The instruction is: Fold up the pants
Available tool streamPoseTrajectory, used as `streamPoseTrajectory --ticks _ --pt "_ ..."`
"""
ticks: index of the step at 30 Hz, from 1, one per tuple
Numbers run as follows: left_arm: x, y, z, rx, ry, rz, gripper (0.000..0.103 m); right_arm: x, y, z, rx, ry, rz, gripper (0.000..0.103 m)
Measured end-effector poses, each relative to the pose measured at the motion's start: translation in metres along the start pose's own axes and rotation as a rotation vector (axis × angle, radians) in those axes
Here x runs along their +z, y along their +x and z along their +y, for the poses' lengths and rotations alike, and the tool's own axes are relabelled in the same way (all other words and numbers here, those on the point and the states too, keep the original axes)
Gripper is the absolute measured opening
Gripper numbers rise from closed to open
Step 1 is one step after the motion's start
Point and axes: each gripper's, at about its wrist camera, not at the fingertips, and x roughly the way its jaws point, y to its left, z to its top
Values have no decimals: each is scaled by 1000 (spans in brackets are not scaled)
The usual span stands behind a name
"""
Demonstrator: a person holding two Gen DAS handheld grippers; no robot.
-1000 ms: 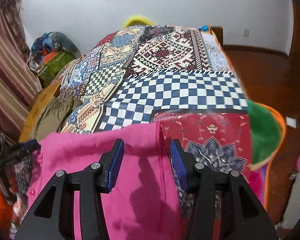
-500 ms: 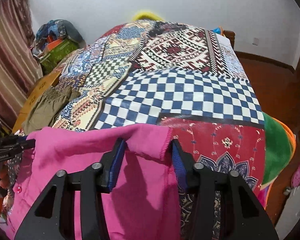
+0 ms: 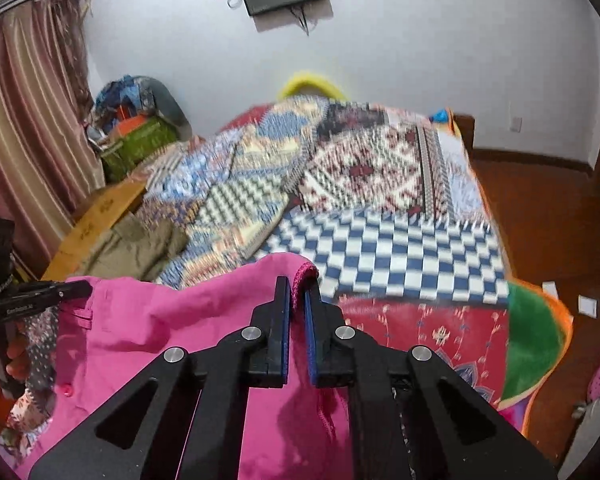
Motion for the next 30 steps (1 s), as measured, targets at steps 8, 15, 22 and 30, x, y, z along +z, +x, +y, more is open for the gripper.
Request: streamPoseTrajectory --ticks 8,15,22,30 --pt "10 -50 -29 -13 71 -86 2 10 -53 25 40 -42 -88 4" --pt "-12 -60 -46 18 151 -45 2 -6 -65 32 16 -74 -22 5" --pt "-17 -39 -31 12 123 -20 2 0 -22 -6 -43 39 75 36" --pt "-25 -16 -10 24 93 10 2 -3 55 -28 -55 73 184 38"
